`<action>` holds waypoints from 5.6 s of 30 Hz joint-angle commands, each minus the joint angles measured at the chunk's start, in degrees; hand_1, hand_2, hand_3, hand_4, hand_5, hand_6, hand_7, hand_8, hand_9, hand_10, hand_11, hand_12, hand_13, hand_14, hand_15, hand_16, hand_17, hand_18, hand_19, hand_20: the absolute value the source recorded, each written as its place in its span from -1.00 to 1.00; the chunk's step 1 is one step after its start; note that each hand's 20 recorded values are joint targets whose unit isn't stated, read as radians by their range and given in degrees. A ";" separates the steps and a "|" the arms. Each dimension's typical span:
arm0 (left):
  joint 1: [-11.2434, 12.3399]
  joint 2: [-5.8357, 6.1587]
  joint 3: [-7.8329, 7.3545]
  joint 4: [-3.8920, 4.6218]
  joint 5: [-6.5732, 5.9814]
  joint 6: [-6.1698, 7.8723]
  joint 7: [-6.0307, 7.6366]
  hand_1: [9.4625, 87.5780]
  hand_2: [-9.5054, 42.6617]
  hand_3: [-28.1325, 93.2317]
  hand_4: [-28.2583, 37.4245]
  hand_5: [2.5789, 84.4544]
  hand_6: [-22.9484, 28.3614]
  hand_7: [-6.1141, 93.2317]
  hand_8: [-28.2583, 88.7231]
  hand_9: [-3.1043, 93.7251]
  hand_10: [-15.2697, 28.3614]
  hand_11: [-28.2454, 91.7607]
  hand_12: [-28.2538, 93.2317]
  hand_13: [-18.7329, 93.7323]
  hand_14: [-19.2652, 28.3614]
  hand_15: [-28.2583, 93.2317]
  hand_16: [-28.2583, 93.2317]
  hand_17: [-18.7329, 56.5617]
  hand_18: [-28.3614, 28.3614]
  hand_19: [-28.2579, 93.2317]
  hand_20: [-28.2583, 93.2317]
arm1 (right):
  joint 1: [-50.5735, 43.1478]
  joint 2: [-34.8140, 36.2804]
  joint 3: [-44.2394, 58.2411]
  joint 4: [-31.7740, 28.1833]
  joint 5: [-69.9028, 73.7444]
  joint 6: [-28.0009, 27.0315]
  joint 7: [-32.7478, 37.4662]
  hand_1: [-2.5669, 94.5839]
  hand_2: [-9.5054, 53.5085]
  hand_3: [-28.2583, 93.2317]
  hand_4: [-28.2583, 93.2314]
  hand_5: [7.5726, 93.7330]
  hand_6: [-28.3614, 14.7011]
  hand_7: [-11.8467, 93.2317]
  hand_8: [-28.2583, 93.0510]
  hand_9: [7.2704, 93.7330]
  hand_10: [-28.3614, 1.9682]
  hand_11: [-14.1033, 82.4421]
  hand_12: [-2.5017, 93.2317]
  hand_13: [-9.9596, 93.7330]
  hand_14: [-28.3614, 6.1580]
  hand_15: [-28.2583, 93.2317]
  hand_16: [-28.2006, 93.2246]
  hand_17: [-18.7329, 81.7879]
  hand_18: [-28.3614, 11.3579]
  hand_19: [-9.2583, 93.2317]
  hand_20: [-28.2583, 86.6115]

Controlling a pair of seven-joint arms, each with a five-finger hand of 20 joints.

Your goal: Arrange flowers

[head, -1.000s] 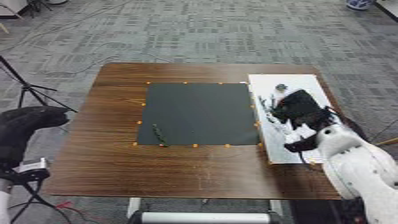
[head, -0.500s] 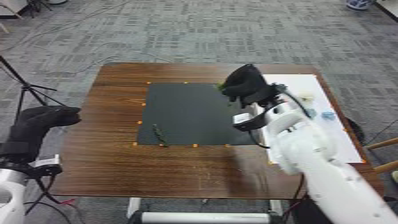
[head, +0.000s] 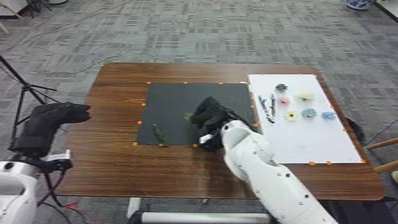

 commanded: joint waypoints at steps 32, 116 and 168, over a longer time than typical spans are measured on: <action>-4.30 0.48 3.55 1.84 0.67 -6.76 -0.13 -0.60 -0.62 0.56 -0.74 0.35 -0.07 -0.47 -0.64 0.23 0.37 -0.16 -0.27 0.17 0.58 -0.08 -0.49 -0.38 0.56 -0.14 -0.15 | -0.61 2.96 3.06 -2.56 2.56 5.21 -2.21 -0.35 -0.89 0.50 -0.68 0.33 0.03 -0.46 -0.61 0.72 -0.15 -0.29 -0.54 1.00 0.29 0.22 -0.03 0.76 0.01 0.94 0.10; 0.53 -2.80 1.64 -1.13 4.93 -6.20 -1.66 -0.57 -0.69 0.62 -0.80 0.39 -0.10 -0.39 -0.67 0.24 0.37 -0.11 -0.27 0.17 0.57 -0.05 -0.51 -0.41 0.60 -0.05 -0.07 | -1.07 21.30 11.57 0.06 -20.33 -18.97 0.20 -0.30 -1.00 0.38 -0.69 0.01 -0.04 -0.51 -0.54 0.52 -0.31 -0.32 -0.46 0.98 0.36 0.28 0.03 0.71 0.00 1.00 0.23; 2.30 -2.62 0.02 -2.24 1.94 -6.03 -1.75 -0.55 -0.64 0.59 -0.78 0.38 -0.08 -0.42 -0.66 0.23 0.38 -0.13 -0.27 0.17 0.58 -0.05 -0.50 -0.42 0.60 -0.03 -0.06 | -8.68 12.11 19.04 -15.58 15.89 -1.48 4.24 0.47 -1.00 0.32 -0.57 0.47 0.02 -0.08 -0.18 0.87 0.05 -0.10 0.08 1.00 0.55 0.45 -0.11 0.87 0.25 0.96 0.21</action>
